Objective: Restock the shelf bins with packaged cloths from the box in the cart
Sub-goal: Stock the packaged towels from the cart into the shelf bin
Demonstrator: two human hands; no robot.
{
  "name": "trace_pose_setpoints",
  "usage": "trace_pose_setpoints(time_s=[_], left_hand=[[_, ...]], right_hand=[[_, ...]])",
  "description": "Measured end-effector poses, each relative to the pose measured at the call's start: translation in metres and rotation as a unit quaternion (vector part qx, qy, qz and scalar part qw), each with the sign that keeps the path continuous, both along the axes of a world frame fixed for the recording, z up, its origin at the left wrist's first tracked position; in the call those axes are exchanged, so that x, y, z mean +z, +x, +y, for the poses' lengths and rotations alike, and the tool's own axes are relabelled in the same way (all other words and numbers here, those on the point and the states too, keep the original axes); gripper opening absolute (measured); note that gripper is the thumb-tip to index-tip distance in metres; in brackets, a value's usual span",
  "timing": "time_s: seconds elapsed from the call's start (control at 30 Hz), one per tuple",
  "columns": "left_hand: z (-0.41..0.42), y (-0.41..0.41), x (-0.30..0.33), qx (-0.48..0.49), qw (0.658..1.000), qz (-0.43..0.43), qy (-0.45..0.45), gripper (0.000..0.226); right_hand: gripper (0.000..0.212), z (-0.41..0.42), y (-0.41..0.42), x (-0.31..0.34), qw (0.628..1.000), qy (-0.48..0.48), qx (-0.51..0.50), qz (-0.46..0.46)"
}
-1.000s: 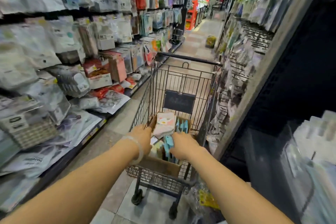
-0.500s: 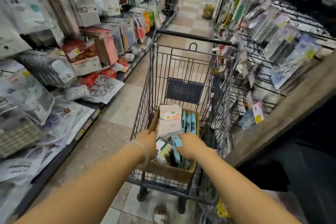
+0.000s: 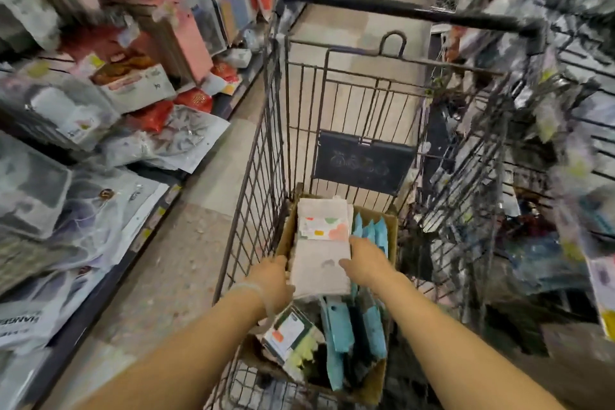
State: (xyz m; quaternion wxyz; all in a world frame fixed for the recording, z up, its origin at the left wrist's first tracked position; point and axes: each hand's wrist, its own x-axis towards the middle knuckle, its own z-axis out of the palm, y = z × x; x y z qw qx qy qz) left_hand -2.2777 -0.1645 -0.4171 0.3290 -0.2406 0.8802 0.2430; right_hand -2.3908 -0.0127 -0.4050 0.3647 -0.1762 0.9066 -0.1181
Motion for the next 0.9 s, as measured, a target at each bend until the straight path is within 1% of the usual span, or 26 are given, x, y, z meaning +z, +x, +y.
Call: trace_pose_setpoints(time_s=[0.07,0.1,0.23,0.3,0.4,0.5,0.57,0.63,0.67,0.7,0.73,0.77,0.8,0.83,0.87,0.9], left_hand=[[-0.005,-0.009,-0.022,0.015,1.0,-0.005,0.01,0.051],[-0.005,-0.013,-0.022,0.022,1.0,-0.006,0.014,0.051],[-0.011,-0.034,-0.023,0.059,0.998,-0.012,0.019,0.033],[-0.017,-0.047,-0.029,0.071,0.997,-0.01,0.021,0.03],[-0.02,-0.063,-0.04,0.083,0.996,-0.004,0.029,0.029],[-0.022,-0.07,-0.047,0.102,0.994,-0.022,0.033,0.032],[-0.024,-0.069,-0.049,0.116,0.992,-0.029,0.043,0.035],[-0.025,-0.068,-0.049,0.143,0.988,-0.031,0.059,0.035],[-0.027,-0.068,-0.049,0.163,0.984,-0.024,0.073,0.031],[-0.029,-0.068,-0.051,0.183,0.98,-0.017,0.082,0.02],[-0.028,-0.069,-0.047,0.21,0.973,-0.001,0.094,0.009],[-0.028,-0.071,-0.045,0.245,0.962,0.011,0.118,0.019],[-0.029,-0.072,-0.045,0.286,0.946,0.028,0.15,0.022],[-0.029,-0.074,-0.046,0.333,0.923,0.051,0.185,0.017],[-0.03,-0.075,-0.044,0.376,0.899,0.074,0.213,0.017],[-0.029,-0.078,-0.044,0.419,0.871,0.088,0.241,0.026]], right_hand=[[0.046,-0.007,-0.019,-0.02,0.999,-0.016,-0.031,-0.012],[0.046,-0.01,-0.027,-0.03,0.999,-0.018,-0.048,-0.019],[0.041,-0.022,-0.049,-0.067,0.989,-0.047,-0.13,-0.052],[0.038,-0.028,-0.055,-0.082,0.979,-0.073,-0.175,-0.069],[0.033,-0.041,-0.061,-0.098,0.967,-0.093,-0.225,-0.082],[0.04,-0.044,-0.065,-0.113,0.952,-0.093,-0.277,-0.088],[0.036,-0.043,-0.068,-0.114,0.939,-0.111,-0.306,-0.111],[0.032,-0.041,-0.072,-0.114,0.933,-0.126,-0.311,-0.132],[0.03,-0.04,-0.072,-0.112,0.928,-0.136,-0.314,-0.144],[0.026,-0.039,-0.073,-0.108,0.923,-0.149,-0.319,-0.157],[0.023,-0.038,-0.073,-0.105,0.913,-0.168,-0.327,-0.176],[0.021,-0.036,-0.073,-0.102,0.9,-0.193,-0.337,-0.199],[0.022,-0.034,-0.073,-0.099,0.883,-0.218,-0.349,-0.225],[0.023,-0.033,-0.073,-0.095,0.865,-0.244,-0.363,-0.248],[0.023,-0.032,-0.074,-0.09,0.844,-0.268,-0.375,-0.274],[0.021,-0.031,-0.075,-0.085,0.823,-0.29,-0.385,-0.301]])
